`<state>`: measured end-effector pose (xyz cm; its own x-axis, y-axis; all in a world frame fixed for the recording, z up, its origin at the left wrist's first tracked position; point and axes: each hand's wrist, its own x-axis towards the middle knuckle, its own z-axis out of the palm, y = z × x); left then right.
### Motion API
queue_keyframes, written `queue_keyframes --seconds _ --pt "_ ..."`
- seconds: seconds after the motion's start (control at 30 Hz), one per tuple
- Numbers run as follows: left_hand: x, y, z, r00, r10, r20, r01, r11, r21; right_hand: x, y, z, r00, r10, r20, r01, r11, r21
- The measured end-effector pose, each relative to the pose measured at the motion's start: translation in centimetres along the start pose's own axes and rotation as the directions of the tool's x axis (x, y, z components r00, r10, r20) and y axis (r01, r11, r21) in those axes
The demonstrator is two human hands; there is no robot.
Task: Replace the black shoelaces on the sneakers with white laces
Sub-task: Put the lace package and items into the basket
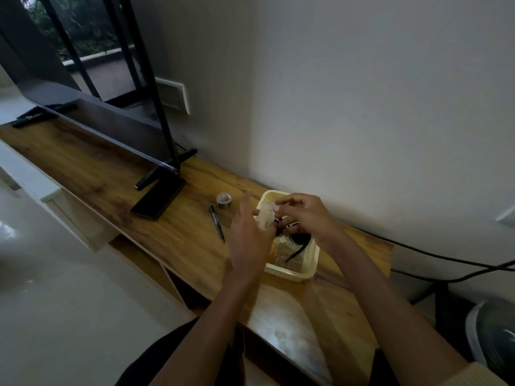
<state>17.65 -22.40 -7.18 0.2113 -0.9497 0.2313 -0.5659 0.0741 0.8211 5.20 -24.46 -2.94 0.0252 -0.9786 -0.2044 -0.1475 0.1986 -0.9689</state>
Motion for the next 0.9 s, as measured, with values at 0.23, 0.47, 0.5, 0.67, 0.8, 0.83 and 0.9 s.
queue_keyframes --seconds 0.23,0.47,0.5,0.67,0.8,0.83,0.9 --pt "-0.3 0.6 0.7 0.994 0.107 0.013 -0.108 0.993 0.054 0.0 1.0 -0.5 0.995 -0.043 -0.090 0.040 0.999 -0.027" --pt "0.8 -0.1 0.4 0.981 0.120 0.153 -0.137 0.985 0.102 0.9 2.1 -1.7 0.985 -0.068 -0.160 0.030 0.973 -0.228" --pt "1.4 -0.5 0.0 0.981 0.086 0.176 -0.109 0.986 0.126 1.2 2.6 -2.0 0.984 -0.069 -0.167 0.012 0.947 -0.320" --pt "3.3 -3.0 -1.8 0.913 -0.148 0.380 0.053 0.967 0.249 1.7 5.3 -1.5 0.996 0.019 -0.082 -0.060 0.844 -0.533" --pt "3.3 -3.3 -2.4 0.868 -0.199 0.454 0.074 0.958 0.277 2.1 6.1 -0.1 0.998 0.064 0.016 -0.036 0.733 -0.679" --pt "3.2 -3.4 -2.4 0.865 -0.200 0.460 0.081 0.960 0.267 2.2 6.3 0.1 0.997 0.075 0.027 -0.035 0.717 -0.696" --pt "3.0 -3.6 -2.2 0.860 -0.204 0.467 0.092 0.963 0.252 2.3 6.4 0.5 0.996 0.084 0.036 -0.031 0.686 -0.727"
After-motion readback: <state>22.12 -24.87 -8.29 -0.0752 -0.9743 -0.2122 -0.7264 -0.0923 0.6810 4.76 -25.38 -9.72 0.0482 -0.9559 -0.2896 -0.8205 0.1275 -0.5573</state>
